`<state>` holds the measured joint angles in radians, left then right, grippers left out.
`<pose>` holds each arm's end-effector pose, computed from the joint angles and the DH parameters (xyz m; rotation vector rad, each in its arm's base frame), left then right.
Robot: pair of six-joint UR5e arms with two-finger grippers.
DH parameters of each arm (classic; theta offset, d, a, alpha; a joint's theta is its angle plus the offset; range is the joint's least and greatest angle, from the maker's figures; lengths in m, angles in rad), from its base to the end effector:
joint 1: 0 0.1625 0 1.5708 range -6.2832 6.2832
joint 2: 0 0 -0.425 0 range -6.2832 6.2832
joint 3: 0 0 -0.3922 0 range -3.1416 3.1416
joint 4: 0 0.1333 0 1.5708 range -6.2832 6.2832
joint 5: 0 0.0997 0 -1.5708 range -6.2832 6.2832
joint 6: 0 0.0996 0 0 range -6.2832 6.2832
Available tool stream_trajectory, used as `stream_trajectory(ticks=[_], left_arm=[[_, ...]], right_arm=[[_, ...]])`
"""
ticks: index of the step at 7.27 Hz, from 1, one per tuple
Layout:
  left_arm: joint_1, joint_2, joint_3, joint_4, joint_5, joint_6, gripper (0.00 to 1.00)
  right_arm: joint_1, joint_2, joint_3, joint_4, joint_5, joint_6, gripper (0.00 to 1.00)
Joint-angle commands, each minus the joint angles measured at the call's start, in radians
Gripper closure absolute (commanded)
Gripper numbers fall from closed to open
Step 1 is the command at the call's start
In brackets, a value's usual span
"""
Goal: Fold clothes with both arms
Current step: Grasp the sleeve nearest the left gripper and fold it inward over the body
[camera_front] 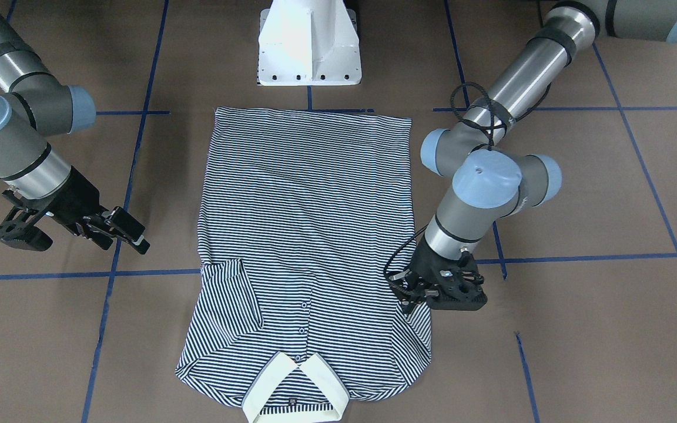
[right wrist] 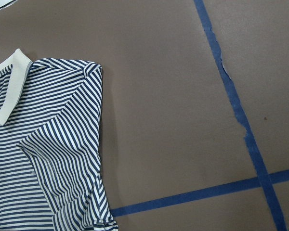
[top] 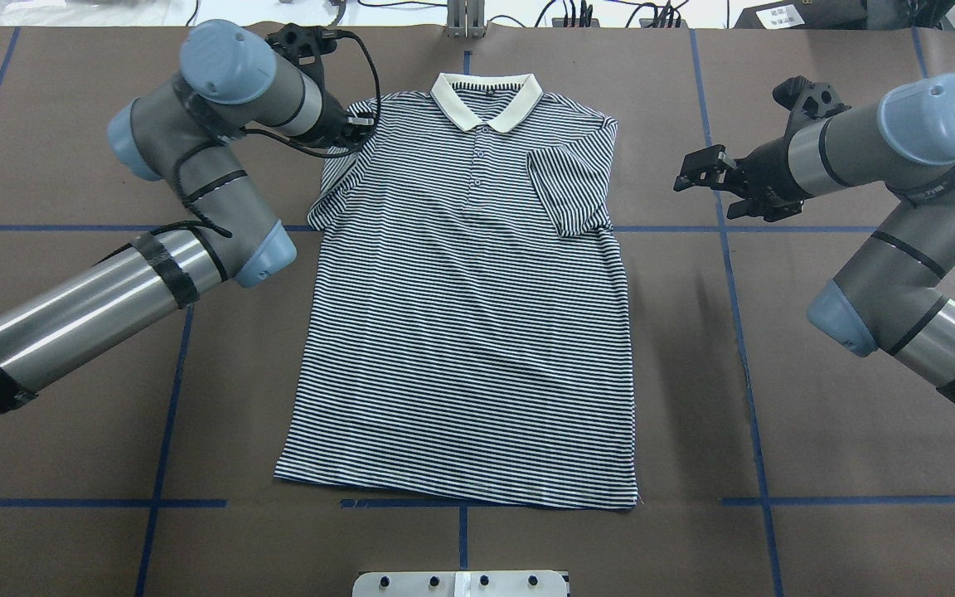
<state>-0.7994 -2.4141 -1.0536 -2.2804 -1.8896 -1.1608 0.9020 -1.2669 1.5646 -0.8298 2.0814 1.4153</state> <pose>0.4993 -0.6599 0.2819 0.3454 1.0096 -0.1868 -0.3227 -0.5449 0.4112 0.1124 -1.1152 0.4026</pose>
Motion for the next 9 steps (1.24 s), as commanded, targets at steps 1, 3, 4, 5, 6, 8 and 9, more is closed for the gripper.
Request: stream_trajectory(ticks=[1,3,4,5,6,8,9], left_arm=[[0.028,-0.088,0.092,-0.010,0.043,-0.031,1.00],[0.060,-0.091,0.115,-0.048,0.102,-0.031,1.00],[0.074,-0.077,0.112,-0.073,0.104,-0.030,0.99],[0.078,-0.062,0.107,-0.106,0.104,-0.030,0.35],[0.078,-0.054,0.071,-0.107,0.104,-0.039,0.27],[0.106,0.045,-0.120,-0.091,0.101,-0.123,0.23],[0.118,0.106,-0.220,-0.091,0.101,-0.158,0.23]], right_arm=[[0.000,-0.002,-0.003,0.000,-0.001,0.001,0.00],[0.000,-0.002,-0.004,0.000,-0.003,0.001,0.00],[-0.002,-0.002,-0.017,0.000,-0.003,-0.001,0.00],[-0.002,0.001,-0.018,0.000,-0.003,-0.001,0.00],[-0.003,0.014,-0.017,0.000,-0.004,0.001,0.00],[-0.038,0.027,0.056,-0.002,-0.020,0.099,0.00],[-0.113,0.024,0.102,-0.002,-0.085,0.214,0.00]])
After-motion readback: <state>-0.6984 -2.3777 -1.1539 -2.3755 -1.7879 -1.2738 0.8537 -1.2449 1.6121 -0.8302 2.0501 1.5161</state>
